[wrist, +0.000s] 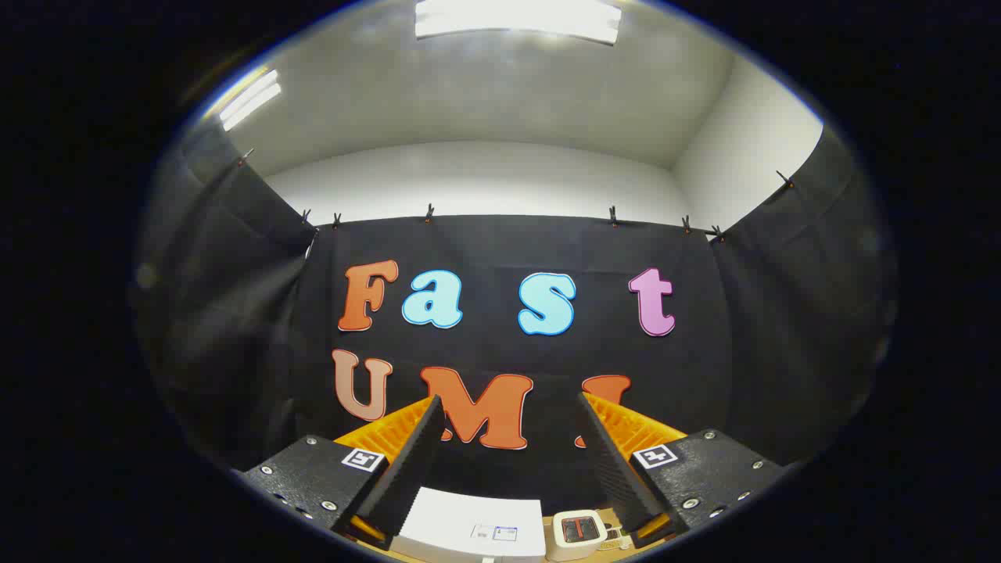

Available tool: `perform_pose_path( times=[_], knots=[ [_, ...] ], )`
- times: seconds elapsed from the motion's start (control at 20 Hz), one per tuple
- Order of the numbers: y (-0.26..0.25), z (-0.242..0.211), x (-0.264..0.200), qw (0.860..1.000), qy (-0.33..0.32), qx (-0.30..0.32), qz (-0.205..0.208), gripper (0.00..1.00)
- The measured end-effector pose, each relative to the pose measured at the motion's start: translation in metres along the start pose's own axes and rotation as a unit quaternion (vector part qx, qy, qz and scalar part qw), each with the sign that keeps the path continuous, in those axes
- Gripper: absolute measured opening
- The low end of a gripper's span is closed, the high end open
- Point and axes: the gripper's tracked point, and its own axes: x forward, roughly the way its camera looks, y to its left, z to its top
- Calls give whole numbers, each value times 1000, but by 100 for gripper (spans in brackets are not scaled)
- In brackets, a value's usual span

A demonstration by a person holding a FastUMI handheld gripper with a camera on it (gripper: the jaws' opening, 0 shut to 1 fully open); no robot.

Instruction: Open the microwave, put the food inside, and close the microwave door.

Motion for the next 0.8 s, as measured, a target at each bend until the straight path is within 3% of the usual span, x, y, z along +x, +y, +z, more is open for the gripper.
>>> perform_pose_path(
  times=[0.8],
  knots=[
    [-6,-24,2,999,18,31,-3,99]
  ],
)
